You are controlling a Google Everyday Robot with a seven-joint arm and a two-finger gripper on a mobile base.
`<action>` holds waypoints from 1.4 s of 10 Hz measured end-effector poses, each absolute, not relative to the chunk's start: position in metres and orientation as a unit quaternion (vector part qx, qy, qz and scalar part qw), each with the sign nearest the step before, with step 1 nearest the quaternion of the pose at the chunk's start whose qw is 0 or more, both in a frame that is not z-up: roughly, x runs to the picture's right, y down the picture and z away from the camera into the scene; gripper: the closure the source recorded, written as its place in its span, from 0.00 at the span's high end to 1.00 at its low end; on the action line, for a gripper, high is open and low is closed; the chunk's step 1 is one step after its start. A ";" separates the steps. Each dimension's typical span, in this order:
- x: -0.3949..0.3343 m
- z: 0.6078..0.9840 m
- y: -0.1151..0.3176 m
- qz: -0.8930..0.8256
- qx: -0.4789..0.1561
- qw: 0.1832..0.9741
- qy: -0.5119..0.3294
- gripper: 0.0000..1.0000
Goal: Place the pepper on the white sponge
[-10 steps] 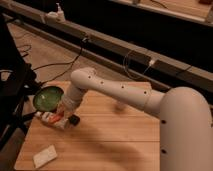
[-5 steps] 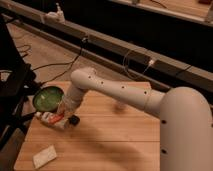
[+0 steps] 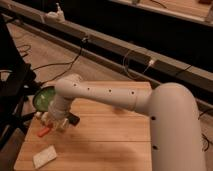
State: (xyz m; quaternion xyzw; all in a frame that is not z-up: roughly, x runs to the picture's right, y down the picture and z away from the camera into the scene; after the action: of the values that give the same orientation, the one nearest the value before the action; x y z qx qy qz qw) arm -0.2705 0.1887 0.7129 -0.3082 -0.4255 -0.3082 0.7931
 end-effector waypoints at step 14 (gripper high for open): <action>-0.304 0.693 0.290 -0.340 -0.358 0.742 -0.454 0.00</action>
State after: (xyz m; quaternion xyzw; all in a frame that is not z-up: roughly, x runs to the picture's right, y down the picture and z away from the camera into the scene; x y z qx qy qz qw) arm -0.3037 0.2897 0.6929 -0.3585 -0.4541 -0.3398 0.7415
